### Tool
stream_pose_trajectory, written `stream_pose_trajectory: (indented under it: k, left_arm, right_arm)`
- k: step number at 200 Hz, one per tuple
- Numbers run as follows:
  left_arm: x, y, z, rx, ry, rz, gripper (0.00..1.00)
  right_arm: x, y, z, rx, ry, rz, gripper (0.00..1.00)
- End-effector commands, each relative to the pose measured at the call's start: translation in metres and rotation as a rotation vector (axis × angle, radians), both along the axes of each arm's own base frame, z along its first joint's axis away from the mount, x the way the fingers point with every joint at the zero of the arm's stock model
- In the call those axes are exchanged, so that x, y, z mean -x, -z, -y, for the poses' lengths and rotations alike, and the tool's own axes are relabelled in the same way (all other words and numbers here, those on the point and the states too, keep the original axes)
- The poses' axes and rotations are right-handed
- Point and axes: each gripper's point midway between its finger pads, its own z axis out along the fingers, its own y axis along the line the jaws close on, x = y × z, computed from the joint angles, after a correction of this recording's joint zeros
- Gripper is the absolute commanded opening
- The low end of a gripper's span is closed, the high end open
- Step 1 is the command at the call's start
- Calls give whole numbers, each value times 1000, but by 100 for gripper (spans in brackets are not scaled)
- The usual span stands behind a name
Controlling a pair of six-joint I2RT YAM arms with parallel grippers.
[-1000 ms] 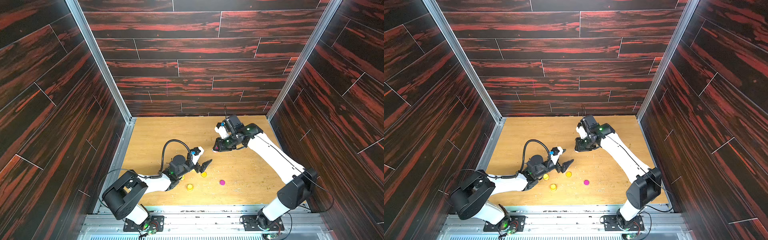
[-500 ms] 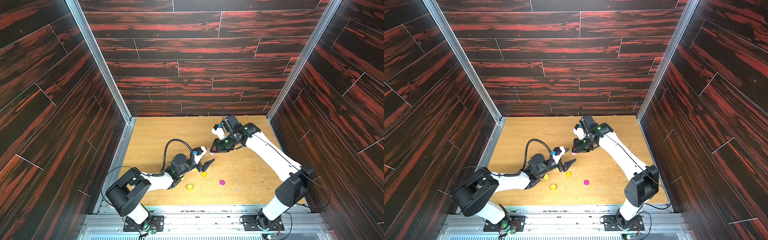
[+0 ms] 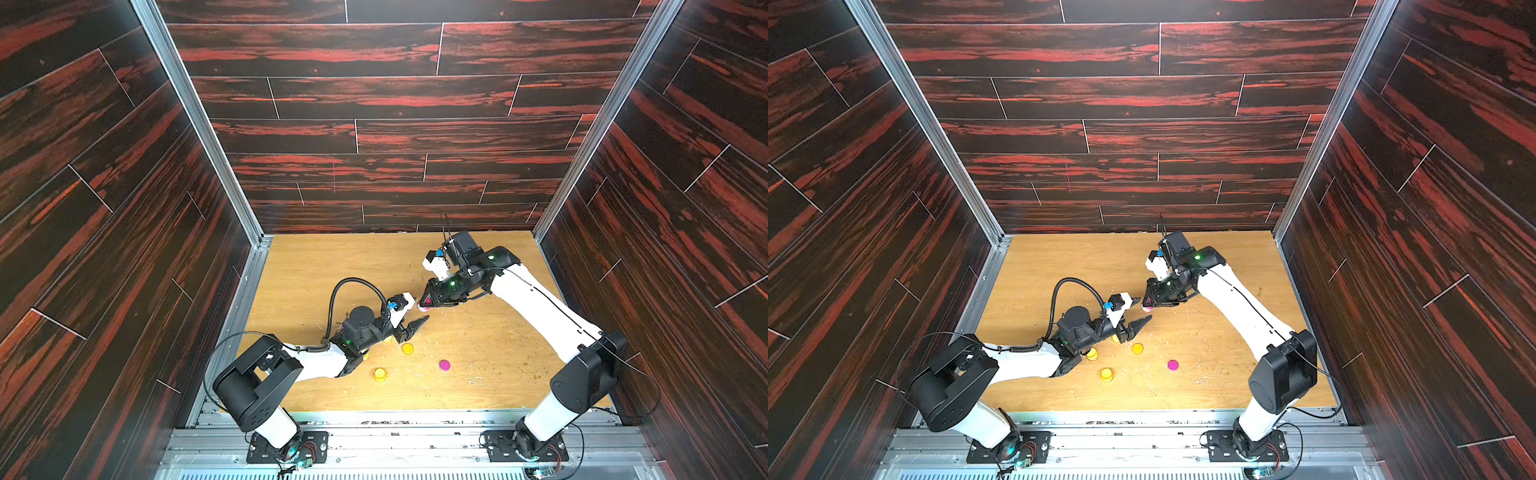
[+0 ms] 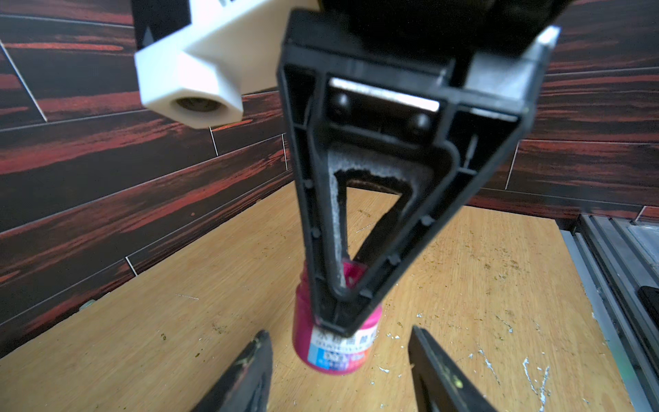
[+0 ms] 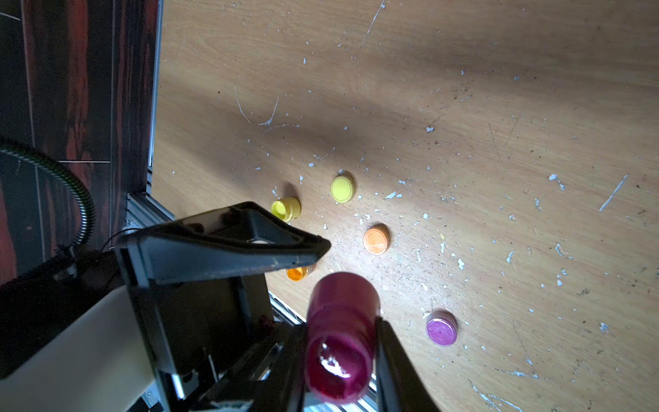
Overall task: Close the paint jar lid
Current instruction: Pick up the paint jar from the center of the board.
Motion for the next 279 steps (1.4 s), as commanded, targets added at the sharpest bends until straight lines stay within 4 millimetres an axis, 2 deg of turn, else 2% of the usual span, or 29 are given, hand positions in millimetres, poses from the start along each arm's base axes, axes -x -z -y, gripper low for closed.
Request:
stream_pose_trajectory:
  k: [1,64,118,137,172,201,223,250,266,279]
  left_arm:
    - [0,-17,4,6,22,57,62]
    - [2,-13,7,-20,45,54,47]
    - [2,-16,9,-22,55,54,42]
    - [3,-15,10,-32,64,50,36]
    - [4,-16,11,-37,75,41,28]
    - [4,-16,10,-39,67,13,27]
    - [5,-16,9,-37,68,11,26]
    - [4,-16,5,-31,41,-2,26]
    - [1,-18,3,-19,25,-13,26]
    - [1,-21,3,-15,28,-26,19]
  right_arm:
    - [7,6,-3,-3,-23,-37,31]
    - [9,10,-5,-2,-36,-51,31]
    - [10,12,-6,-2,-42,-57,31]
    - [10,12,-7,-7,-45,-58,31]
    - [10,7,-9,-21,-49,-48,36]
    - [14,1,-14,-59,-65,-56,37]
    - [13,-3,-12,-60,-59,-39,46]
    - [9,-25,-7,-78,-44,19,54]
    - [2,-31,4,-46,-15,58,58]
    - [0,-34,10,-40,-2,67,59]
